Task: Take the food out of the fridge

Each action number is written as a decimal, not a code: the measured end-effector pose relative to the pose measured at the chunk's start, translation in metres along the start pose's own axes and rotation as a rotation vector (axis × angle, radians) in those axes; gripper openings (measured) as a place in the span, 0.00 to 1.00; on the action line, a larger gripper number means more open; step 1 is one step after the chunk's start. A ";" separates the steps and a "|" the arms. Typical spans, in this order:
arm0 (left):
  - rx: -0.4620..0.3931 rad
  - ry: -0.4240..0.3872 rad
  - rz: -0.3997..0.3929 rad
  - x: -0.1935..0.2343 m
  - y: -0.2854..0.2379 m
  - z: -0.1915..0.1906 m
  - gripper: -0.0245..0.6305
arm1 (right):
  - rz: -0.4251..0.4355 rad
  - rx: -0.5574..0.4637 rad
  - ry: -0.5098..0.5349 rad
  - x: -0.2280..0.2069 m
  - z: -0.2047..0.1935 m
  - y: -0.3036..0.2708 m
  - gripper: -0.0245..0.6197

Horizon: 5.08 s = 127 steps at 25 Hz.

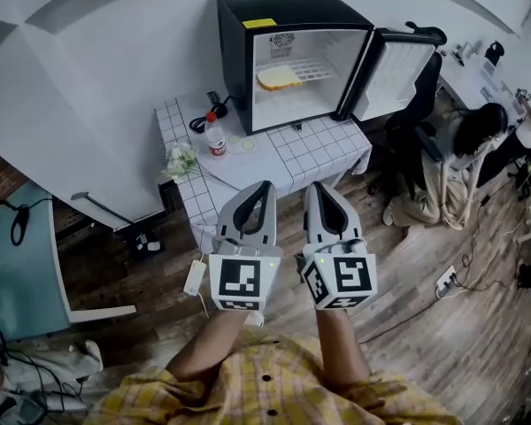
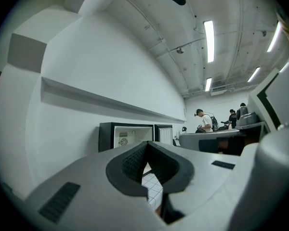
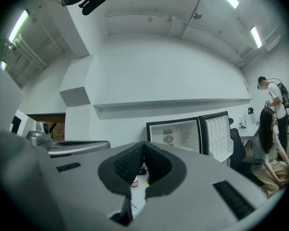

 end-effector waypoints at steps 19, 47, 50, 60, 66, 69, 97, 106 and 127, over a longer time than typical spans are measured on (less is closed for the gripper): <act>-0.013 -0.016 -0.034 0.048 -0.055 0.000 0.05 | -0.050 0.037 0.035 0.000 -0.001 -0.076 0.05; 0.004 -0.057 0.036 0.086 -0.229 -0.018 0.05 | 0.014 0.086 0.029 -0.101 -0.033 -0.237 0.05; 0.015 -0.063 0.042 0.087 -0.244 -0.022 0.05 | 0.016 0.108 0.026 -0.113 -0.042 -0.252 0.05; 0.038 -0.070 0.073 0.090 -0.281 -0.030 0.05 | 0.094 0.124 -0.134 -0.141 -0.066 -0.290 0.05; 0.056 -0.086 0.102 0.097 -0.294 -0.034 0.05 | 0.139 0.101 -0.306 -0.158 -0.076 -0.307 0.05; 0.064 -0.093 0.112 0.099 -0.297 -0.036 0.05 | 0.179 0.067 -0.530 -0.166 -0.086 -0.312 0.05; 0.101 -0.103 0.160 0.110 -0.325 -0.049 0.05 | 0.184 -0.054 -1.545 -0.199 -0.171 -0.357 0.35; 0.107 -0.108 0.178 0.117 -0.338 -0.050 0.05 | 0.155 0.008 -1.586 -0.203 -0.205 -0.389 0.41; 0.141 -0.104 0.194 0.128 -0.348 -0.059 0.05 | 0.126 0.071 -1.611 -0.201 -0.211 -0.421 0.20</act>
Point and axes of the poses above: the fingertips, and each gripper's own axes: y backward along the fingers, x to its left, z out of its top, the point moved 5 cm from there along y, backward along the fingers, and after that the axes turned 4 degrees about z, right-handed, at the moved point
